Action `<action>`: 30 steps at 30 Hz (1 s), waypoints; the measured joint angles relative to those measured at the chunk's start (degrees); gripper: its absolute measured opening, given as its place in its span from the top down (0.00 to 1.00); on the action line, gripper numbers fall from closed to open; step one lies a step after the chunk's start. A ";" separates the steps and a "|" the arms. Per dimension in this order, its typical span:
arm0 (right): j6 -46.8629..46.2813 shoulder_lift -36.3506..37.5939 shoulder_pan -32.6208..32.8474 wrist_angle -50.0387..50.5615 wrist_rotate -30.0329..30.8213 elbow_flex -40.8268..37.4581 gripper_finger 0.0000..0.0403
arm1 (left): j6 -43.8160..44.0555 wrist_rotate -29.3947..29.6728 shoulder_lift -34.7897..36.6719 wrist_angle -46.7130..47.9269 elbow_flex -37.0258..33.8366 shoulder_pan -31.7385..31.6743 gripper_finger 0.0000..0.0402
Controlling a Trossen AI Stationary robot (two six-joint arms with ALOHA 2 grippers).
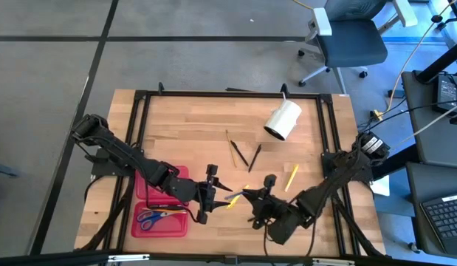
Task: Pick & place school supplies into a supply box
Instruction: Put the blue pen into the red supply box
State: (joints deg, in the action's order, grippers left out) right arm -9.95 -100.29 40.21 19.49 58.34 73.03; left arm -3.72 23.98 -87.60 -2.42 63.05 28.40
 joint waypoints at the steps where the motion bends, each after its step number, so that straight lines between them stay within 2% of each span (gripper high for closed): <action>1: 1.08 0.00 -0.47 -1.20 -0.80 0.00 0.90 | 0.01 -0.07 -0.16 -0.43 0.00 -0.19 0.54; 7: 3.18 0.04 -2.82 -4.15 -4.31 0.00 0.90 | -0.64 -2.71 -0.47 -3.49 -0.07 -0.87 0.54; 10: 4.66 0.04 -3.32 -4.72 -5.57 0.00 0.90 | -1.60 -2.66 -0.47 -3.29 -0.07 -0.68 0.58; 16: 7.46 0.07 -3.28 -6.63 -5.73 0.00 0.90 | -3.60 -2.21 -0.47 -3.08 -0.07 -0.69 0.77; 21: 7.37 0.07 -3.31 -6.43 -6.34 0.00 0.89 | -6.11 0.54 -0.47 -2.71 -0.04 -0.76 0.95; 26: 6.72 0.11 -3.64 -5.72 -9.74 0.00 0.87 | -6.89 1.56 -0.47 -1.80 -0.02 -0.70 0.95; 30: 5.46 0.11 -3.95 -4.43 -10.43 0.00 0.76 | -6.52 2.12 -0.47 -1.16 -0.02 -0.76 0.96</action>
State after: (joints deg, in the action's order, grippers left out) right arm -4.49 -100.18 36.26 15.06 47.91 73.03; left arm -10.24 26.10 -88.07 -3.58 63.02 27.64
